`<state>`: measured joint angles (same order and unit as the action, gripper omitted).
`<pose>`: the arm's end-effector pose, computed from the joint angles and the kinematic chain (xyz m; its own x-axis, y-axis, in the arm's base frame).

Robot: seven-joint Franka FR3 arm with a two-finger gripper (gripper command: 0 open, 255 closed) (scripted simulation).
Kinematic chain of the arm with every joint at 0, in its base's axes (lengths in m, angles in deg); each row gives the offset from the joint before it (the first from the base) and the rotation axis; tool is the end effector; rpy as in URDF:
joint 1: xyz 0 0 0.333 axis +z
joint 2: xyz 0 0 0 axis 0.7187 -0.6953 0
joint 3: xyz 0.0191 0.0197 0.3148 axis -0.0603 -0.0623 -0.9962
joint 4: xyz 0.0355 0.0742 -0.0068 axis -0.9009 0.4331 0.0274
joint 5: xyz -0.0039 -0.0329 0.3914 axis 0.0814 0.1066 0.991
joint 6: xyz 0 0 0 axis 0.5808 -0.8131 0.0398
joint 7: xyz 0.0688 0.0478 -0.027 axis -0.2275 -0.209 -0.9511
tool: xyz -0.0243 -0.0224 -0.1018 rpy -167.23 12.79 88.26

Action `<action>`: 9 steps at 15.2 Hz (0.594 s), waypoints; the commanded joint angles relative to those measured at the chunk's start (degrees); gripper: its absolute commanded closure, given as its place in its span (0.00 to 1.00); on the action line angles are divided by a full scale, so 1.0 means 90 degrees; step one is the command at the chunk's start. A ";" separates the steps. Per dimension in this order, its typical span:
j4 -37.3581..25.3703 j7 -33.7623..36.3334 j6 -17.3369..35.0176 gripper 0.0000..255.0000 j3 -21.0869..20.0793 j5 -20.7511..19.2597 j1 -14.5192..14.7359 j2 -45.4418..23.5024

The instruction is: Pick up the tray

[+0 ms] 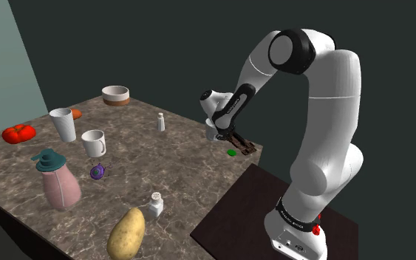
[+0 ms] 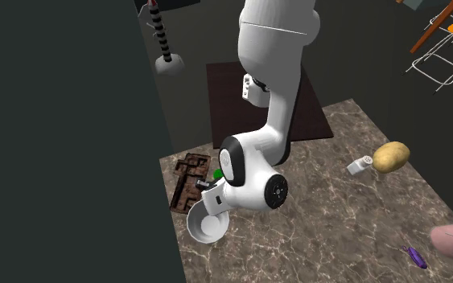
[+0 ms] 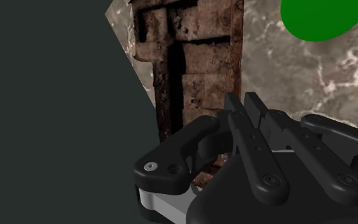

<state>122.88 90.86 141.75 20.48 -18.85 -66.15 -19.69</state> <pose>0.4775 -0.2142 0.1668 0.9033 -0.4162 -0.1042 -0.2882 -0.7685 0.5713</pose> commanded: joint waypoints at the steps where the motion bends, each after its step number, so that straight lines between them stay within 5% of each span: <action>1: -0.0001 0.0000 0.0003 1.00 0.0000 -0.0001 -0.0001 -0.0003; 9: 0.0102 -0.0304 -0.0274 1.00 -0.0061 0.0197 -0.0027 0.0459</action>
<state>123.52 88.60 139.59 19.96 -17.27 -66.29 -16.33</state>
